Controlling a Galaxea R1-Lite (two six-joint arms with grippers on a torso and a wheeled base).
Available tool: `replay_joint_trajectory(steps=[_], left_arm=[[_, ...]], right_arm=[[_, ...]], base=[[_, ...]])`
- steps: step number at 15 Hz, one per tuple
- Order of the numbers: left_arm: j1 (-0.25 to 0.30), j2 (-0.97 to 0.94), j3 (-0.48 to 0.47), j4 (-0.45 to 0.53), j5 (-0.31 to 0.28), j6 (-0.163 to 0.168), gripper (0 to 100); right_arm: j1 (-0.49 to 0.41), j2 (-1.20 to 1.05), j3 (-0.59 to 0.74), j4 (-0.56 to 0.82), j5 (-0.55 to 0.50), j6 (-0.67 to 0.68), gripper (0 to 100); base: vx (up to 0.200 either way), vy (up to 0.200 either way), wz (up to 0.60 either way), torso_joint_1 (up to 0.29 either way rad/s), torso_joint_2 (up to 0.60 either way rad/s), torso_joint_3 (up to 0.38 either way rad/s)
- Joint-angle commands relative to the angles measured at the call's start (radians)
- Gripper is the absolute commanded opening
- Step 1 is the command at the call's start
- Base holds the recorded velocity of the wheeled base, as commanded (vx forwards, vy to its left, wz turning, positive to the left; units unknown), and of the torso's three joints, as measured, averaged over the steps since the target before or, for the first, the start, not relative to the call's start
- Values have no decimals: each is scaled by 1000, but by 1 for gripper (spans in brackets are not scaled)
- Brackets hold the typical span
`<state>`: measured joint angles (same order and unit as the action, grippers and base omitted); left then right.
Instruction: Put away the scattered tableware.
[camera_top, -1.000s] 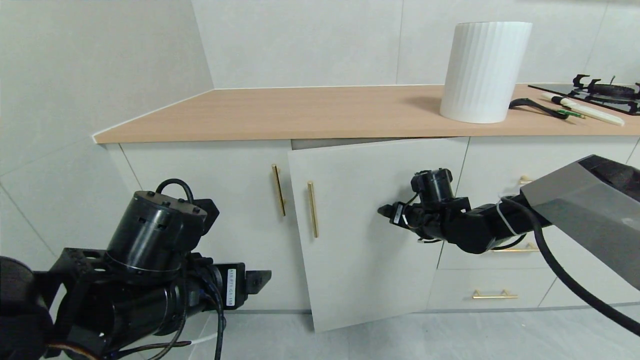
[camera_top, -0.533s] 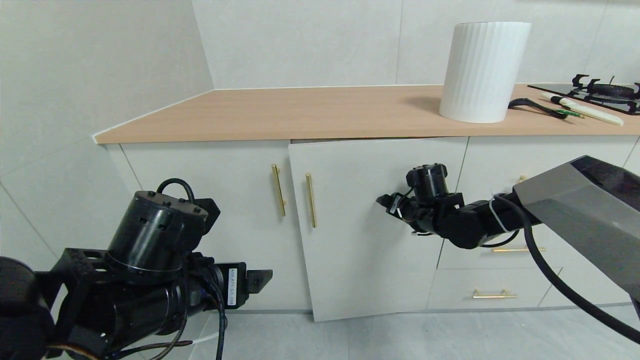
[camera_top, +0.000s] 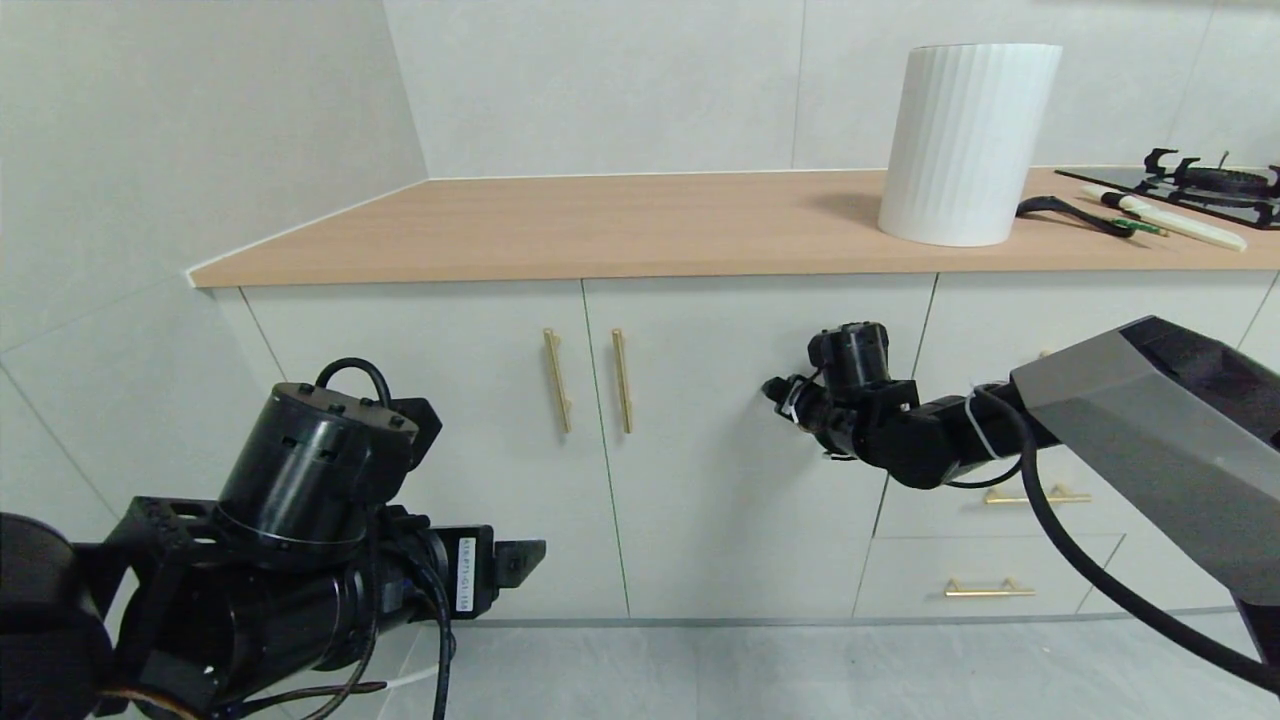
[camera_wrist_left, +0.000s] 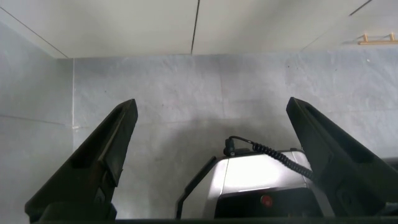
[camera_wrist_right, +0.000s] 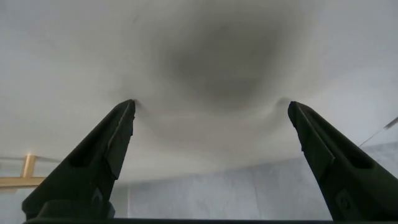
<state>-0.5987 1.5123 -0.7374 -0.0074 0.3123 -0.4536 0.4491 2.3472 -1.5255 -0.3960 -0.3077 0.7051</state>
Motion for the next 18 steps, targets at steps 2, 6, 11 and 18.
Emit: replay_joint_trajectory(steps=[2, 6, 11, 18], left_arm=[[0, 2, 0, 0, 1, 0, 100], [0, 2, 0, 0, 1, 0, 100], [2, -9, 0, 0, 1, 0, 100], [46, -236, 15, 0, 8, 39, 100]], right_arm=[[-9, 15, -15, -4, -5, 1, 100], [13, -86, 107, 5, 48, -3, 100], [25, -306, 378, -3, 361, -133, 100], [31, -677, 602, -4, 182, -314, 100]], base=[[0, 0, 0, 0, 0, 0], [0, 0, 0, 0, 0, 0], [0, 0, 0, 0, 0, 0], [0, 0, 0, 0, 0, 0]])
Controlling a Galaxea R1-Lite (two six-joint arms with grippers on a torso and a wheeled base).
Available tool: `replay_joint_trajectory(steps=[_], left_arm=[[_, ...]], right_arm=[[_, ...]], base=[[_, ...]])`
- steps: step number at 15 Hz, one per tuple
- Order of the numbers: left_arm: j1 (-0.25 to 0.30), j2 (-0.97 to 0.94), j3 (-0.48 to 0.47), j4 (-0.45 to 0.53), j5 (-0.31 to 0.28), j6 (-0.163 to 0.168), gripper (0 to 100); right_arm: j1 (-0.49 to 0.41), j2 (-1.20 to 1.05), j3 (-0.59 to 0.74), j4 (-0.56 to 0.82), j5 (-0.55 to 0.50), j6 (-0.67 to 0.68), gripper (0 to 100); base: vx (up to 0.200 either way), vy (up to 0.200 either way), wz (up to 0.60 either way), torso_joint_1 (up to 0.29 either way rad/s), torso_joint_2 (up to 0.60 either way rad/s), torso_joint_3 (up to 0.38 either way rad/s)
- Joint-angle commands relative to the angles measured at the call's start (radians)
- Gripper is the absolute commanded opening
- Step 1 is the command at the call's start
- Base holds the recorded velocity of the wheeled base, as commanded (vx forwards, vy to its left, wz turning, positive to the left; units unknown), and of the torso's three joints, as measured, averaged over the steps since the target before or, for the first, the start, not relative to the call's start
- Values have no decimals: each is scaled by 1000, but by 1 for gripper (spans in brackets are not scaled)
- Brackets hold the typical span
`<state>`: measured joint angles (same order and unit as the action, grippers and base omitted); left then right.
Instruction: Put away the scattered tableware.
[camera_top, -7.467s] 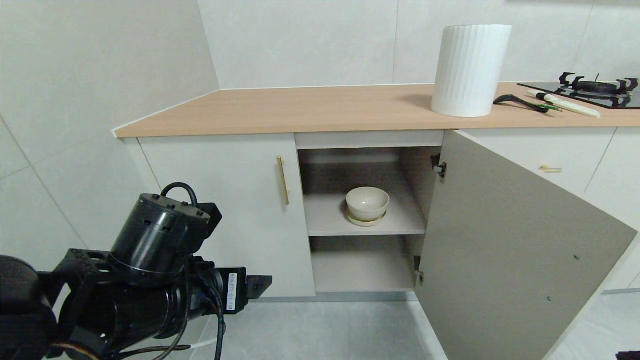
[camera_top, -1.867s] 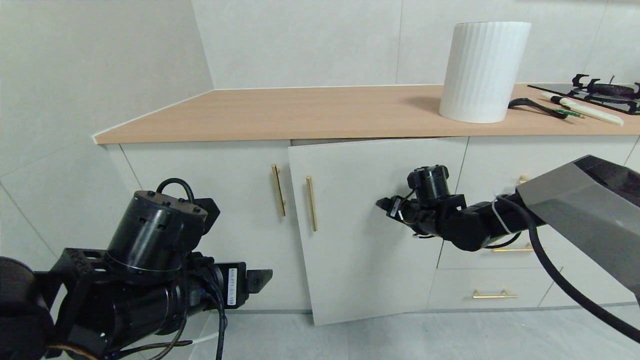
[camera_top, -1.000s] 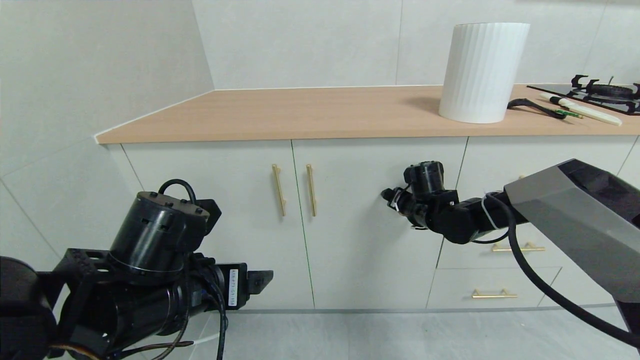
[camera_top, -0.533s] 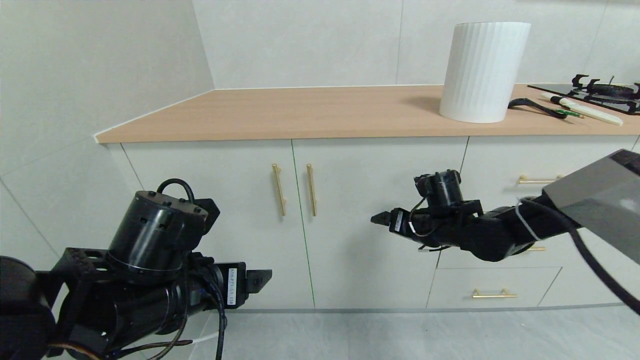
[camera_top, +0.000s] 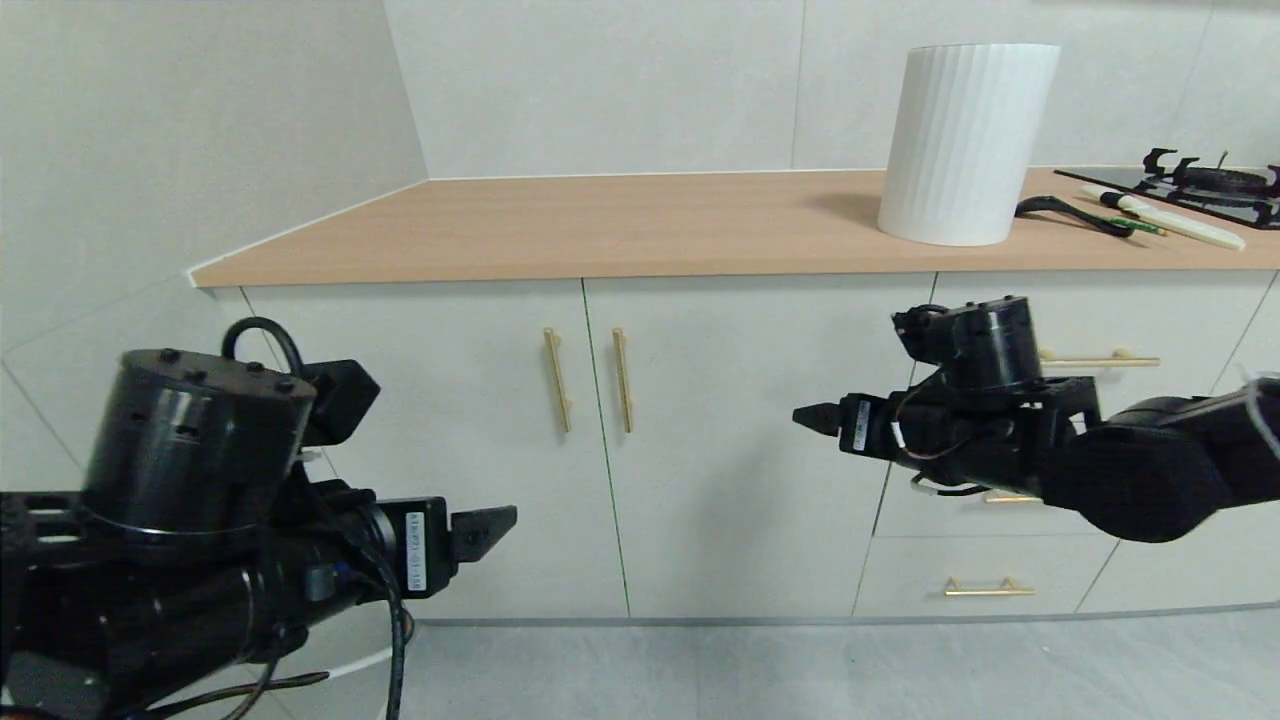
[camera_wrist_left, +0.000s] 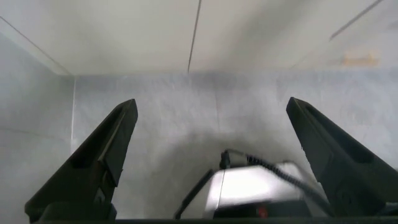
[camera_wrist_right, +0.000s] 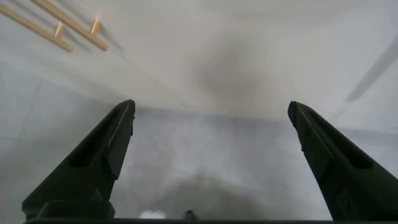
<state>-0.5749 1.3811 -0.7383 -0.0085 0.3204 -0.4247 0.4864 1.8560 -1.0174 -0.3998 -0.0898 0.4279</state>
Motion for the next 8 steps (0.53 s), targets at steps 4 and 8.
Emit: replay_joint_trajectory(steps=[4, 8], left_arm=[[84, -353, 91, 10, 2, 38, 100], [175, -689, 191, 19, 2, 222, 100]], right_arm=[[-19, -623, 289, -1, -79, -138, 100], [-146, -1075, 453, 16, -79, -319, 100]], base=[[0, 0, 0, 0, 0, 0], [0, 0, 0, 0, 0, 0]])
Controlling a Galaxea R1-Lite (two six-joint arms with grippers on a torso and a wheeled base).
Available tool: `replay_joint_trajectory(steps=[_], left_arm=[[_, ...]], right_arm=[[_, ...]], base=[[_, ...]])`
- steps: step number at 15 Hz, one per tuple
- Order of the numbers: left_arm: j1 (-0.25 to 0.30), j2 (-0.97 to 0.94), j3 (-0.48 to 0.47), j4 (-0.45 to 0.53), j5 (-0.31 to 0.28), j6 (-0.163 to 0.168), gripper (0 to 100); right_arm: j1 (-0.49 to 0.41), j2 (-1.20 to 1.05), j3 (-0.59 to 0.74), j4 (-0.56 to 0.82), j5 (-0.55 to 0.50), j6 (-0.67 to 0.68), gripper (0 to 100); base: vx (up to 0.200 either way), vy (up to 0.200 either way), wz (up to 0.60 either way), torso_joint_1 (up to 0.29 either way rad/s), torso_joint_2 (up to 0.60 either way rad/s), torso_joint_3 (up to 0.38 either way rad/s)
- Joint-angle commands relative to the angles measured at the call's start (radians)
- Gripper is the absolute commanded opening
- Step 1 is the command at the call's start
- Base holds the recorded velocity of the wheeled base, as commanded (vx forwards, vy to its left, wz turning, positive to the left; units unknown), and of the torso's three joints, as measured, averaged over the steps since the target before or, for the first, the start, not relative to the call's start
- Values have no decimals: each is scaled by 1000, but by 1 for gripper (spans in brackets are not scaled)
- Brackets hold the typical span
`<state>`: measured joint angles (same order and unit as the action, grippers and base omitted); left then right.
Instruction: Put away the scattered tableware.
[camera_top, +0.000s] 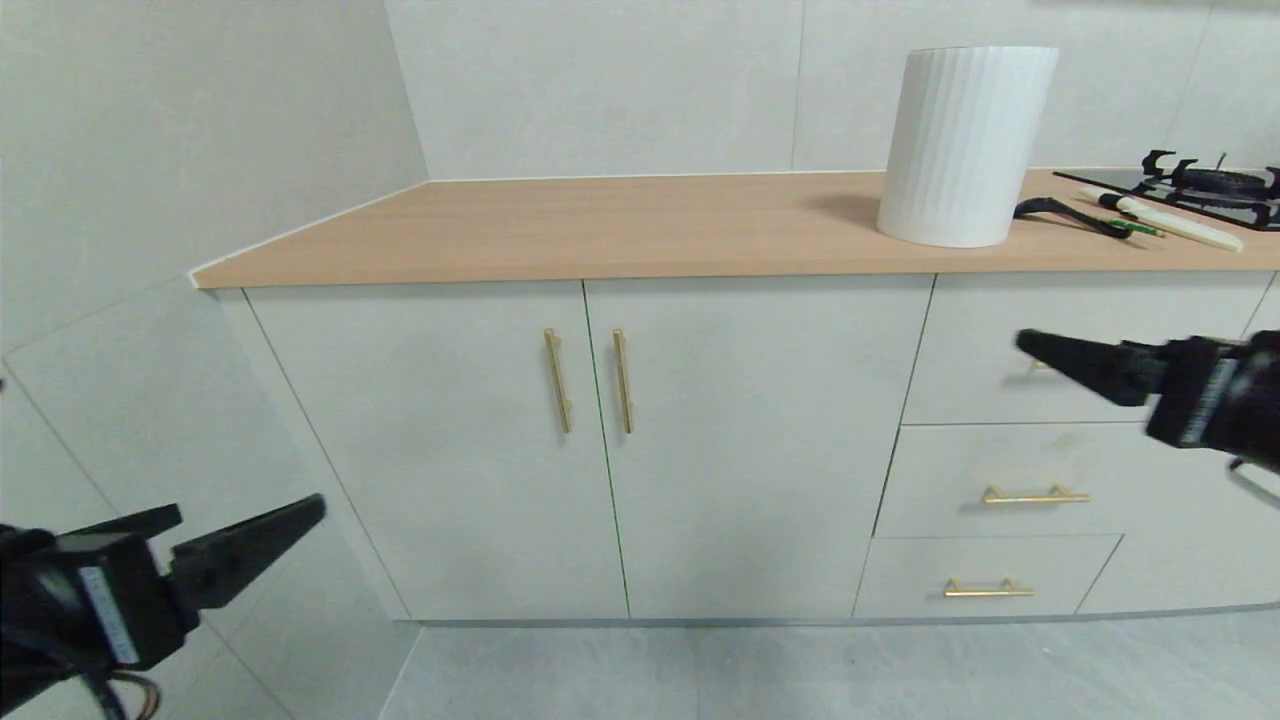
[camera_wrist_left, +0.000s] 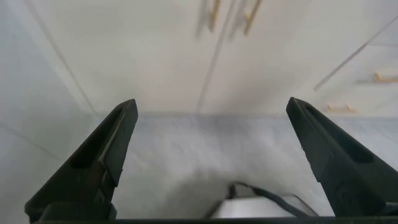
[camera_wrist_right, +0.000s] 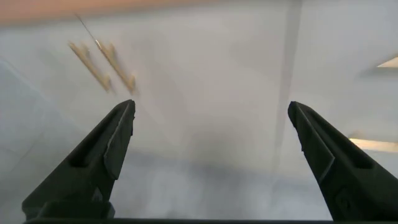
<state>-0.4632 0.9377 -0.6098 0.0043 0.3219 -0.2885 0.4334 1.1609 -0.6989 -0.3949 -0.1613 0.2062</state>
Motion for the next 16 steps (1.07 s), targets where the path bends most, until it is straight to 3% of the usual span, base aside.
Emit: replay_joint_trajectory(steps=[1, 3, 4, 6, 8, 11, 14, 15, 16], left_arm=[[90, -319, 65, 29, -1, 121, 100], [135, -439, 64, 100, 0, 166, 100], [169, -514, 64, 149, 0, 187, 100], [207, -597, 62, 212, 0, 196, 100], [259, -726, 58, 342, -3, 200, 100], [305, -841, 68, 407, 0, 204, 100], [377, -839, 81, 405, 57, 178, 100], [434, -870, 104, 407, 51, 187, 100], [462, -938, 145, 407, 16, 218, 100]], right_arm=[[-134, -466, 147, 33, -7, -103, 100], [-209, -647, 185, 146, 0, -149, 100], [-237, -776, 199, 266, 3, -194, 100], [-280, -906, 193, 403, 2, -208, 100], [-372, -1044, 193, 536, 3, -209, 100], [-430, -1146, 217, 581, 40, -209, 100], [-435, -1161, 295, 570, 62, -203, 100], [-435, -1161, 337, 570, 51, -203, 100], [-435, -1161, 391, 567, 39, -202, 100]], base=[[0, 0, 0, 0, 0, 0], [0, 0, 0, 0, 0, 0], [0, 0, 0, 0, 0, 0], [0, 0, 0, 0, 0, 0], [0, 0, 0, 0, 0, 0], [0, 0, 0, 0, 0, 0], [0, 0, 0, 0, 0, 0], [0, 0, 0, 0, 0, 0], [0, 0, 0, 0, 0, 0]])
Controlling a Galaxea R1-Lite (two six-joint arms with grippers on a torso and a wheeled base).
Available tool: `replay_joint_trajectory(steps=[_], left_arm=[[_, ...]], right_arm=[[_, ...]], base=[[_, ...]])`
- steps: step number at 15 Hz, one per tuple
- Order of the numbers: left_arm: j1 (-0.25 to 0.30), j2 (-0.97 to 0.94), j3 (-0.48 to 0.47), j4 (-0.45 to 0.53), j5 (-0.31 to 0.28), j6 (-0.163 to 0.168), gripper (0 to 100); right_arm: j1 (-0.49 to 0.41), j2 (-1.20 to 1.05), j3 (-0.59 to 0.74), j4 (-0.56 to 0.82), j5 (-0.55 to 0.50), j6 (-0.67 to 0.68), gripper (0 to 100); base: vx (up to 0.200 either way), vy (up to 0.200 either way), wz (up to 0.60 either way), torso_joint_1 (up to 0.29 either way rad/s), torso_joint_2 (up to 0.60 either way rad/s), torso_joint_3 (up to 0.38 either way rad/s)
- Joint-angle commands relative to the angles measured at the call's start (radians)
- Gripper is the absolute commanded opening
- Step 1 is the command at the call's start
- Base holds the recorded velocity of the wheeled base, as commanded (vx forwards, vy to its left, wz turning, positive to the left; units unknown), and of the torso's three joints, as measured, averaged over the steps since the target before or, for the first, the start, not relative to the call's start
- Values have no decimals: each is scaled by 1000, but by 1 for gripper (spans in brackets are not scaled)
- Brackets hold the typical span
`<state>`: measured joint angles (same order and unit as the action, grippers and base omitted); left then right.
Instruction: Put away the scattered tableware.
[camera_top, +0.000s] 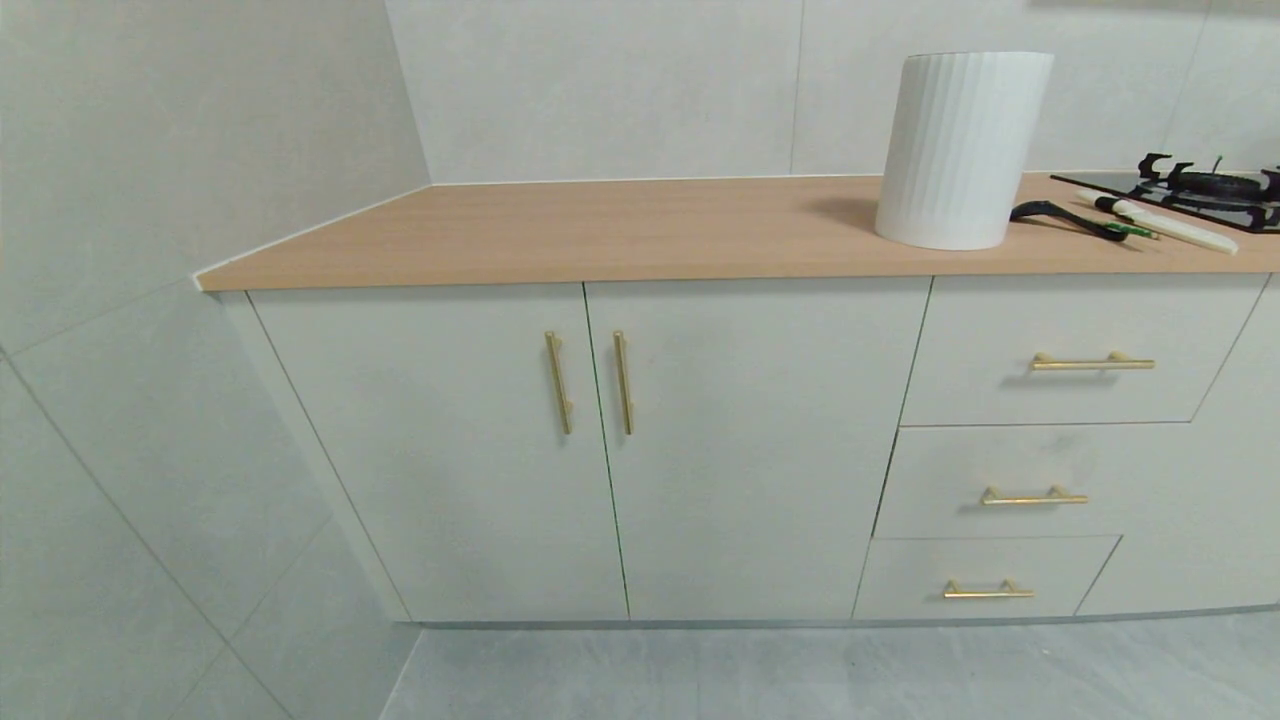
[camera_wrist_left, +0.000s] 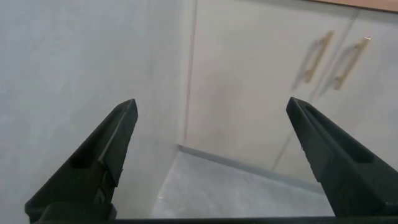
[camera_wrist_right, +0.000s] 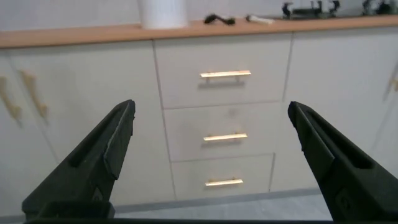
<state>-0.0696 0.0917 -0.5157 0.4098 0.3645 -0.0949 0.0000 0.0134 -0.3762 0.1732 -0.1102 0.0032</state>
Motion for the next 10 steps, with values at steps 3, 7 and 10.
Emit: replay_joint_trajectory(steps=[3, 7, 10], left_arm=[[70, -90, 174, -63, -9, 23, 100], [70, -90, 372, -305, -98, 57, 100], [70, -90, 516, -460, -142, 107, 100]], right_arm=[[-2, -13, 296, -199, -13, -11, 100], [-2, -13, 375, -218, -6, -57, 100], [-2, -13, 376, -185, 21, -20, 100]], base=[[0, 0, 0, 0, 0, 0], [0, 0, 0, 0, 0, 0], [0, 0, 0, 0, 0, 0]])
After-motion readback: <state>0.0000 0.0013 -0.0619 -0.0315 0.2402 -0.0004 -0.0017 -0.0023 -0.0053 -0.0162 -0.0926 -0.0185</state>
